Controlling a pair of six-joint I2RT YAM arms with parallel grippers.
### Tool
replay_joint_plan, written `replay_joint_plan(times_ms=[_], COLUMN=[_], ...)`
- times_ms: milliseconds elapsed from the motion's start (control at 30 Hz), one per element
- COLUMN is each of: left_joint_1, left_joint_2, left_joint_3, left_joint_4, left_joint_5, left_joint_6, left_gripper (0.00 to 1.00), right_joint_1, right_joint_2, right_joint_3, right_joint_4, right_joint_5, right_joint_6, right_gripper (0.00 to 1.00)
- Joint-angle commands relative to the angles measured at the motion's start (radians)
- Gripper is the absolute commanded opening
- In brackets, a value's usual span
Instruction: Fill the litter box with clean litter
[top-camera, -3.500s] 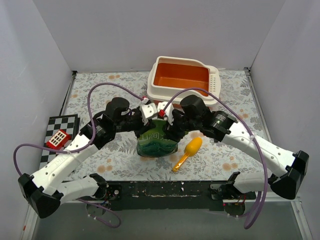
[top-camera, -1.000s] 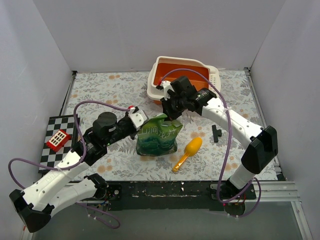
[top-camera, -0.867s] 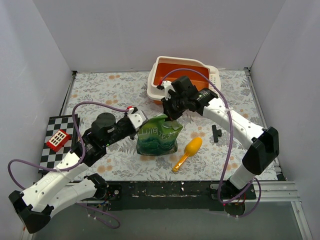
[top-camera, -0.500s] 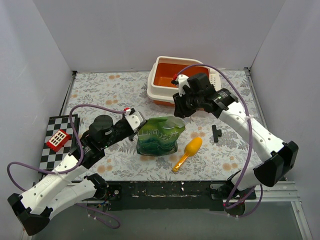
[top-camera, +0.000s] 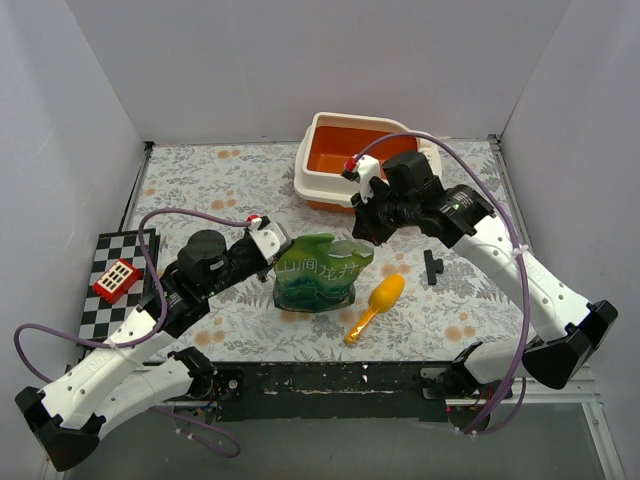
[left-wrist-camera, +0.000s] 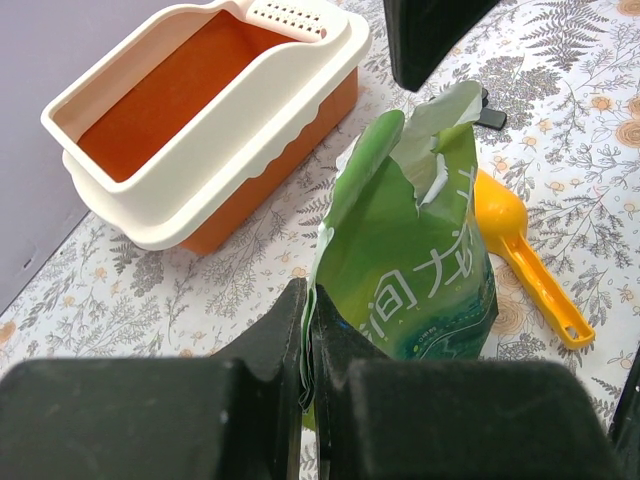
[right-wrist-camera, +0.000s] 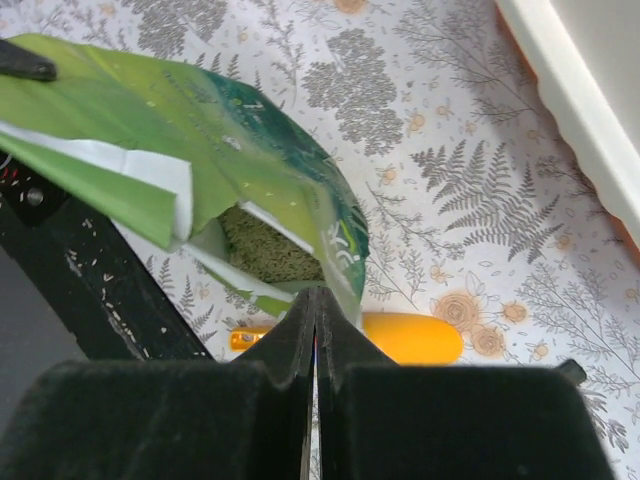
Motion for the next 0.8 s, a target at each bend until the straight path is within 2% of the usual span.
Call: replay_joint_plan(times_ms=[0, 767], left_joint_1=[-0.006, -0.006], left_joint_2=[-0.019, -0.047], left_joint_3=[0.0, -0.011], left_joint_4=[0.048, 0.04], left_joint_5=[-0.005, -0.025], left_joint_6=[0.002, -0.001], left_gripper=[0.0, 0.0], right_joint_1=[0.035, 0.049], right_joint_2=[0.009, 0.17], right_joint_3=[0.019, -0.023], right_joint_4=[-0.011, 0.064], right_joint_5=[-0.067, -0.172], right_joint_6=[-0.027, -0.114], right_gripper=[0.01, 0.01])
